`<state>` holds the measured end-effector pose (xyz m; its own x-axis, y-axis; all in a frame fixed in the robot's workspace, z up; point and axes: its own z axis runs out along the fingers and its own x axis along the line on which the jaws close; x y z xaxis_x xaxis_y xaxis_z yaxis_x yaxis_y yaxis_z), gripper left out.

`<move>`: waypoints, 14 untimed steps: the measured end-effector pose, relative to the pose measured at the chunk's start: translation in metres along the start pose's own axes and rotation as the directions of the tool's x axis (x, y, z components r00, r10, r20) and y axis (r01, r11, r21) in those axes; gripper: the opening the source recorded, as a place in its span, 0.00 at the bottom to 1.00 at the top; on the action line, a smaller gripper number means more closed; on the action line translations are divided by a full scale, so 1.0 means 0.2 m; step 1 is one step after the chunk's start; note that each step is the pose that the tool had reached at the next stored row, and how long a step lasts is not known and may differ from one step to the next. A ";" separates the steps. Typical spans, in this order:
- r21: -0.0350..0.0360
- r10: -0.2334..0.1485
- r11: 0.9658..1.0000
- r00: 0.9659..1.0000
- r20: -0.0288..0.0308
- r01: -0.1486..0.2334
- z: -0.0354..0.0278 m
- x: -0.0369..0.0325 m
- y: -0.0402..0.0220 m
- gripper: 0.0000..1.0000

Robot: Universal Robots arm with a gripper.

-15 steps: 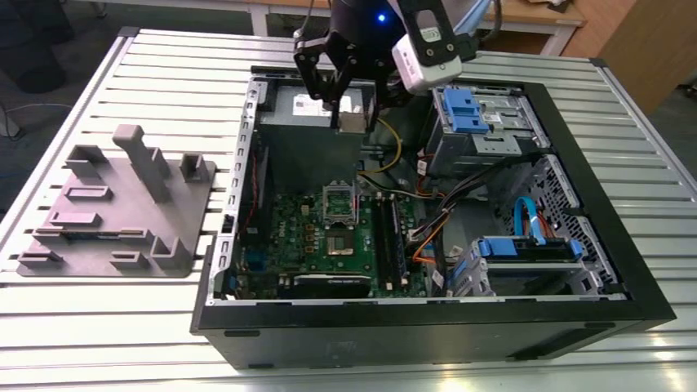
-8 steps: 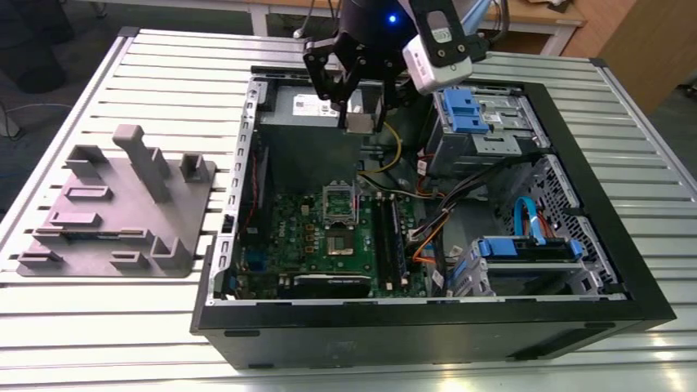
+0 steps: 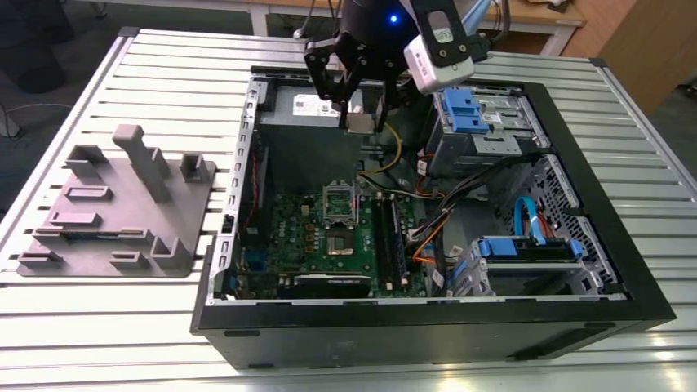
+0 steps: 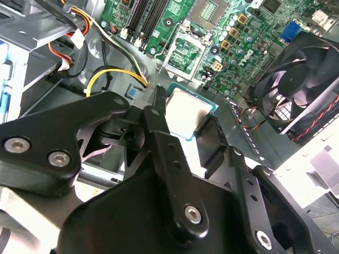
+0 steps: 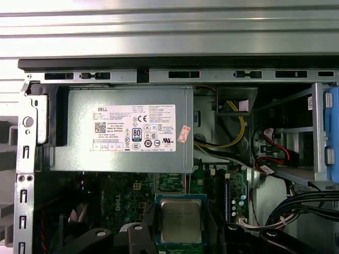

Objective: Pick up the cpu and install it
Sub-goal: 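Pick up the cpu and move it towards the insertion slot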

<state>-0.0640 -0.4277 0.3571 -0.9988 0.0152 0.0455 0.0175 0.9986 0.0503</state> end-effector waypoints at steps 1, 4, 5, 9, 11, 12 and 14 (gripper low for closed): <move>0.000 0.000 1.000 1.000 0.000 0.000 0.000 0.000 0.000 0.47; 0.000 0.000 1.000 1.000 0.000 0.000 0.000 -0.001 0.000 0.47; 0.000 0.000 1.000 1.000 0.000 0.000 0.000 -0.001 0.000 0.47; 0.000 0.000 1.000 1.000 0.000 0.000 0.000 -0.006 0.000 0.47; 0.000 0.000 1.000 1.000 0.000 0.000 0.000 -0.006 0.000 0.47; 0.000 0.000 1.000 1.000 0.000 0.000 0.000 -0.006 0.000 0.47; 0.000 0.000 1.000 1.000 0.000 0.000 0.000 -0.006 0.000 0.47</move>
<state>-0.0628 -0.4277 0.3571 -0.9989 0.0152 0.0455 0.0174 0.9986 0.0503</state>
